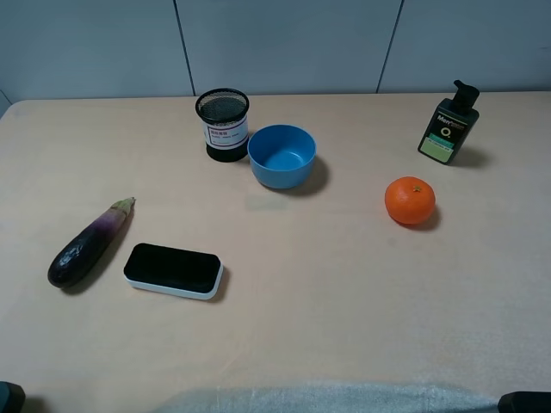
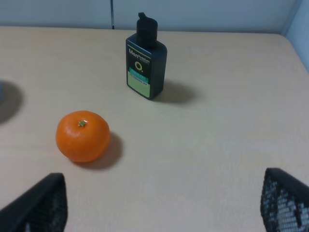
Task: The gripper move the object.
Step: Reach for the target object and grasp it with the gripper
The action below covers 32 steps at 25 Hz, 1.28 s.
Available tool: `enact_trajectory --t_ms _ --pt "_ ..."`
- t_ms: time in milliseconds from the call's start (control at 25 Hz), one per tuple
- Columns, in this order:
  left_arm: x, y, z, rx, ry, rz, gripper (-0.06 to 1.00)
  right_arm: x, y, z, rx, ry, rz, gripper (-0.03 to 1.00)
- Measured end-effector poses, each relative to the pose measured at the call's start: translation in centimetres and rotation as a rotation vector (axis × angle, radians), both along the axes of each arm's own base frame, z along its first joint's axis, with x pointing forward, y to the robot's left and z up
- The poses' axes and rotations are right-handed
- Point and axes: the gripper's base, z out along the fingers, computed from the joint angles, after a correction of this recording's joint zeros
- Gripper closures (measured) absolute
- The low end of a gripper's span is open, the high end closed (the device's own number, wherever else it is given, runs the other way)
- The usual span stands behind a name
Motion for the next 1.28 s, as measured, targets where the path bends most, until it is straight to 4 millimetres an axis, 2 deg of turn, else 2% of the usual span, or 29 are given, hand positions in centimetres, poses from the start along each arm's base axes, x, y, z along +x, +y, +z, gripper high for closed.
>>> enact_trajectory --t_ms 320,440,680,840,960,1280 --pt "0.0 0.0 0.0 0.0 0.0 0.0 0.17 0.1 0.0 0.0 0.004 0.003 0.002 0.36" --pt "0.0 0.0 0.0 0.0 0.0 0.0 0.17 1.1 0.0 0.0 0.016 0.07 -0.005 0.36" --pt "0.0 0.0 0.0 0.0 0.0 0.0 0.17 4.8 0.1 1.1 0.053 0.246 -0.026 0.36" --pt "0.0 0.0 0.0 0.0 0.0 0.0 0.17 7.6 0.1 2.3 0.055 0.331 -0.031 0.36" --pt "0.0 0.0 0.0 0.0 0.0 0.0 0.17 10.1 0.1 2.5 0.054 0.42 -0.033 0.36" --pt "0.0 0.0 0.0 0.0 -0.001 0.0 0.17 17.8 0.1 0.6 0.05 0.656 -0.041 0.36"
